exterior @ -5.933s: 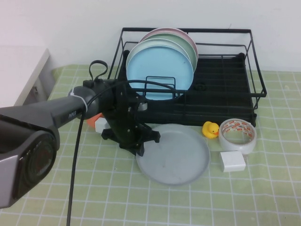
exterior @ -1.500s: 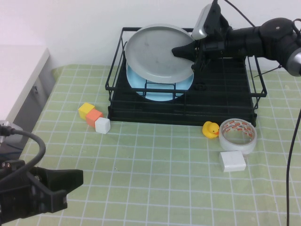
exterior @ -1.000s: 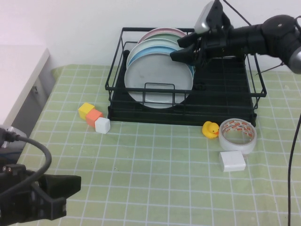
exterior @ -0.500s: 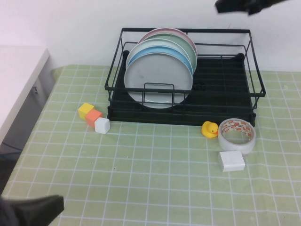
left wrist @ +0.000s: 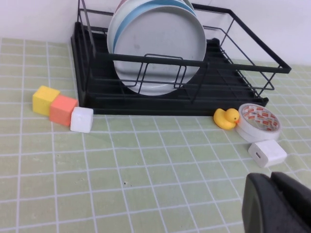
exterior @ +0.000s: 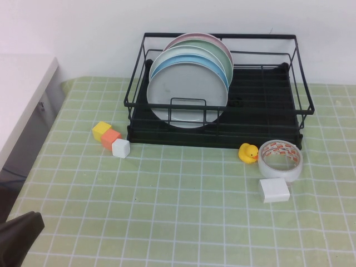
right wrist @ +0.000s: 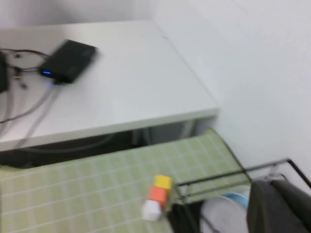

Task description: Place plate on rack

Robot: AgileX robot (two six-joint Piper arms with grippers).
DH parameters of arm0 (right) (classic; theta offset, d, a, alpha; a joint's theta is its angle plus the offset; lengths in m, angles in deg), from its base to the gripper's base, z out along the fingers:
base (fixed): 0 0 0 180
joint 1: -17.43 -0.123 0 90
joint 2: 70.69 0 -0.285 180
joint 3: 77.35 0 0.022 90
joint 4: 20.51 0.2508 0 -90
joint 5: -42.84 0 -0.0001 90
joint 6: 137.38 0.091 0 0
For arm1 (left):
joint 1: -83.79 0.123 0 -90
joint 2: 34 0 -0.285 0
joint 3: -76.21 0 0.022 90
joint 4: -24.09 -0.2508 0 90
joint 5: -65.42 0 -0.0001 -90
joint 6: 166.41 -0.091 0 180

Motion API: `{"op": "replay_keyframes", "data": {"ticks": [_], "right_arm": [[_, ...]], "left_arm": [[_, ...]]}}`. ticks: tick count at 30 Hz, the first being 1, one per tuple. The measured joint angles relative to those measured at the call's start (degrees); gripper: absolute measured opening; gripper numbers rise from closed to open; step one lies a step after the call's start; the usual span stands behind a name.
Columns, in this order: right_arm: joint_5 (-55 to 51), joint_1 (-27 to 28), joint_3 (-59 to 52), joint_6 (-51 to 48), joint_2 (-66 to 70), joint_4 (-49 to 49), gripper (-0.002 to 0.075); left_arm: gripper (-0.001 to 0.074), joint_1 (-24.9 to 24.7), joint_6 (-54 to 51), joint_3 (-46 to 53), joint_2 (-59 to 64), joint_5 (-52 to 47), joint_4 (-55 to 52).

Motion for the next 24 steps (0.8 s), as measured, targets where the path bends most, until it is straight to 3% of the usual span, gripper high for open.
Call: {"op": "replay_keyframes", "data": {"ticks": [5,11,19,24], "right_arm": [[1.3,-4.3,-11.6,-1.2,-10.9,-0.1,0.0008],[14.4,-9.5,-29.9,-5.3,-26.1,-4.6,0.0008],[28.1,-10.2,-59.6,-14.5,-46.5,-4.8,0.0008],[29.7,-10.2,-73.4,-14.9,-56.6,-4.8,0.0008]], "left_arm": [[-0.0001,0.0,-0.1,0.0,0.0,0.4,0.0],[-0.0001,0.0,-0.1,0.0,0.0,0.4,0.0],[-0.0001,0.0,-0.3,0.1,0.0,0.6,0.0],[-0.0001,0.0,-0.3,0.1,0.0,0.6,0.0]]}}
